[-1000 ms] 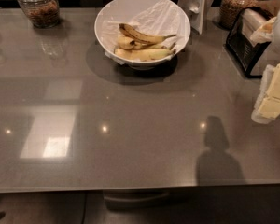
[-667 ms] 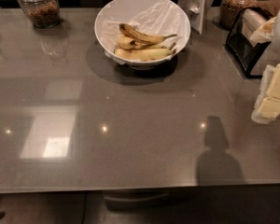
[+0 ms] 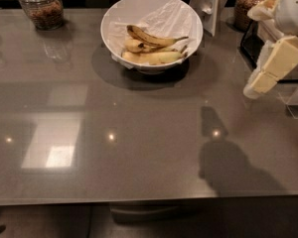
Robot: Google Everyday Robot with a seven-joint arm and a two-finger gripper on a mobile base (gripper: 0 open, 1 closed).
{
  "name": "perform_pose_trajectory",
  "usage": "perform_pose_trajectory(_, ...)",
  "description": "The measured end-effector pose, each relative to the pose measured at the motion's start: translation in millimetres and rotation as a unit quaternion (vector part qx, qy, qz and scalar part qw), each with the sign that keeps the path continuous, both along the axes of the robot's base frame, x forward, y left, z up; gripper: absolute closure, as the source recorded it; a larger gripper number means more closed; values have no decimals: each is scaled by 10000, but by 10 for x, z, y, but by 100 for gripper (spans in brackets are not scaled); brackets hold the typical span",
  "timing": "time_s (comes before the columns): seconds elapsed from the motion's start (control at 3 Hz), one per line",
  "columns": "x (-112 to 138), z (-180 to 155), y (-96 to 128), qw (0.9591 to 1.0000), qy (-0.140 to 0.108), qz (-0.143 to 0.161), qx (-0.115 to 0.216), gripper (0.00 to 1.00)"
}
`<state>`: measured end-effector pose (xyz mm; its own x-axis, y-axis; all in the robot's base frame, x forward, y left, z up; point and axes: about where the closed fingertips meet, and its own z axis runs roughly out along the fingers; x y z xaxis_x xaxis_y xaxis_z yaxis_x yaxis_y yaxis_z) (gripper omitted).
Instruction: Pick banana from white bowl
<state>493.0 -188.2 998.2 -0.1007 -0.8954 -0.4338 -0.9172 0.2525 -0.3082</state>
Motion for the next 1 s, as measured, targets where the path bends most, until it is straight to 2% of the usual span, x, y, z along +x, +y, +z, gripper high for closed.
perform_pose_trajectory(0.33, 458, 166, 223, 9968, -375, 316, 637, 0)
perform_pose_trajectory(0.67, 926, 260, 468, 9911, -551, 622, 1035, 0)
perform_pose_trajectory(1.0, 1386, 277, 817, 9869, -753, 691, 1251, 0)
